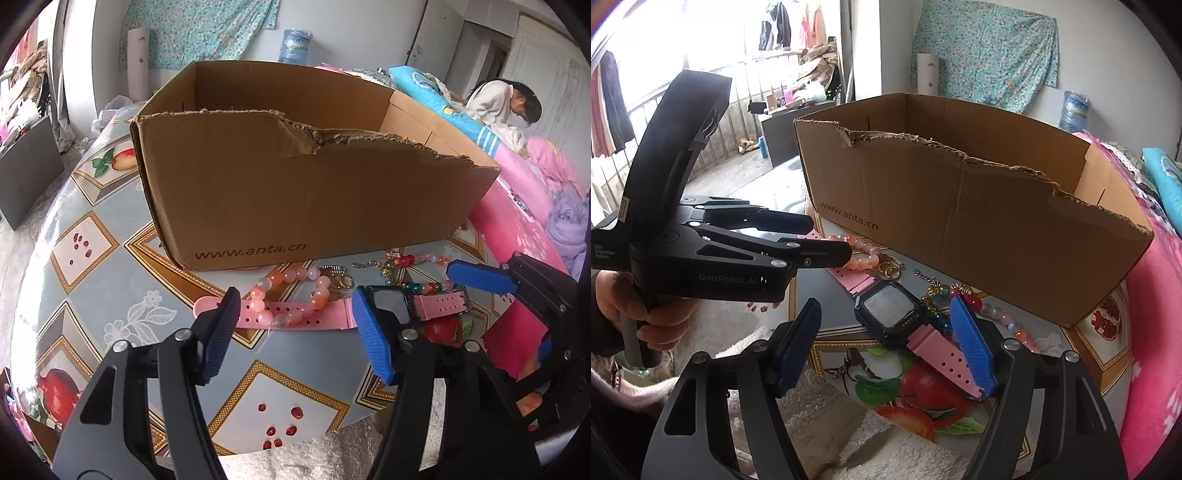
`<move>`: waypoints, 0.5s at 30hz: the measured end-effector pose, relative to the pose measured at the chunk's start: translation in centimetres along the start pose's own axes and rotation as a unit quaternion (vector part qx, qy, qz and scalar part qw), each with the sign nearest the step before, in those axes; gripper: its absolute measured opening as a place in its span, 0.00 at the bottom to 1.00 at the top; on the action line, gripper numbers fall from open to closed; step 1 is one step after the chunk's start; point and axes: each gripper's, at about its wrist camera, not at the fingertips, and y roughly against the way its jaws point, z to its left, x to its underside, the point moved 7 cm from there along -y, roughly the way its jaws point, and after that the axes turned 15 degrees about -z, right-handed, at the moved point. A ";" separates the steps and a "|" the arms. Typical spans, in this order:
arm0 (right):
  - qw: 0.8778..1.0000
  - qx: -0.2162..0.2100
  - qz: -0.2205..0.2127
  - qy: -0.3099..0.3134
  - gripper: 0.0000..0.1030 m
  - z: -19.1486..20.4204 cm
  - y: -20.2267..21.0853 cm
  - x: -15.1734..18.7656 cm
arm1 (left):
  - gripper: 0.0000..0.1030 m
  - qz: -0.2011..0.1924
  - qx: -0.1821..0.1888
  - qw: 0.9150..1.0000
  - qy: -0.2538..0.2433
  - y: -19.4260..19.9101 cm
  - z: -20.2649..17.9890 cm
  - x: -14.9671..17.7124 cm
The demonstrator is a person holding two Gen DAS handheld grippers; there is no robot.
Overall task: Organize jewelry
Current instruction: 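Close the right gripper on the watch face while the left gripper grips the pink strap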
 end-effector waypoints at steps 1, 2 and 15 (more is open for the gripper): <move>1.000 -0.002 0.003 0.008 0.68 0.0 -0.3 0.0 | 0.50 0.001 0.001 1.000 0.001 -0.1 0.1 0.0; 1.000 -0.006 0.007 0.014 0.68 0.2 -0.5 0.0 | 0.46 0.001 0.001 1.000 0.000 -0.1 0.2 0.1; 0.995 -0.025 0.059 0.071 0.57 1.0 -3.2 1.0 | 0.35 0.002 -0.040 0.999 0.004 -0.9 3.0 0.1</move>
